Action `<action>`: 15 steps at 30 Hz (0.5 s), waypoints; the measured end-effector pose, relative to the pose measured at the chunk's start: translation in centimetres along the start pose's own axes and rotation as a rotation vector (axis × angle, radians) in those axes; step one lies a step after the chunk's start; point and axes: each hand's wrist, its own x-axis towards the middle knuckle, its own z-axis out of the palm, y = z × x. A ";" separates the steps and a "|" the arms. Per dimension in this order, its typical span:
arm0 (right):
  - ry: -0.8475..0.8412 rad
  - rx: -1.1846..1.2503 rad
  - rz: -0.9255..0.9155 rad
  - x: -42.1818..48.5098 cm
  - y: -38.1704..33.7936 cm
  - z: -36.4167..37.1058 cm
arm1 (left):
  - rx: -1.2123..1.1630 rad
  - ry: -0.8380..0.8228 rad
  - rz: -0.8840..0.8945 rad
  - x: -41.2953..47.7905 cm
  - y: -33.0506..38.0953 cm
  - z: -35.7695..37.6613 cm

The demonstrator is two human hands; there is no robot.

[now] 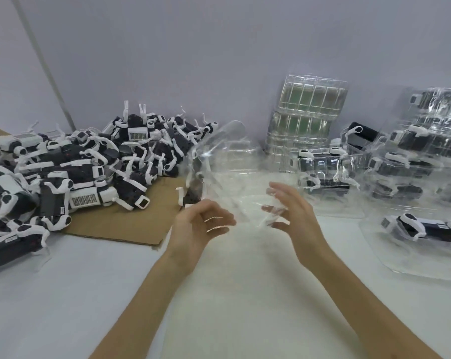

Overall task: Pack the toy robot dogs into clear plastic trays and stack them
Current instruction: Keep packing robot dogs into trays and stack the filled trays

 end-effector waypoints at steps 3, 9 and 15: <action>0.088 -0.142 0.007 1.5 -1.4 -3.0 | 0.587 0.290 0.171 0.6 -1.1 -0.8; -0.169 -0.660 0.250 3.2 -0.8 -7.6 | 1.424 0.330 0.440 1.6 -2.3 -3.8; -0.216 -0.727 0.180 3.3 -0.3 -8.2 | 1.676 0.251 0.147 2.1 -3.2 -4.3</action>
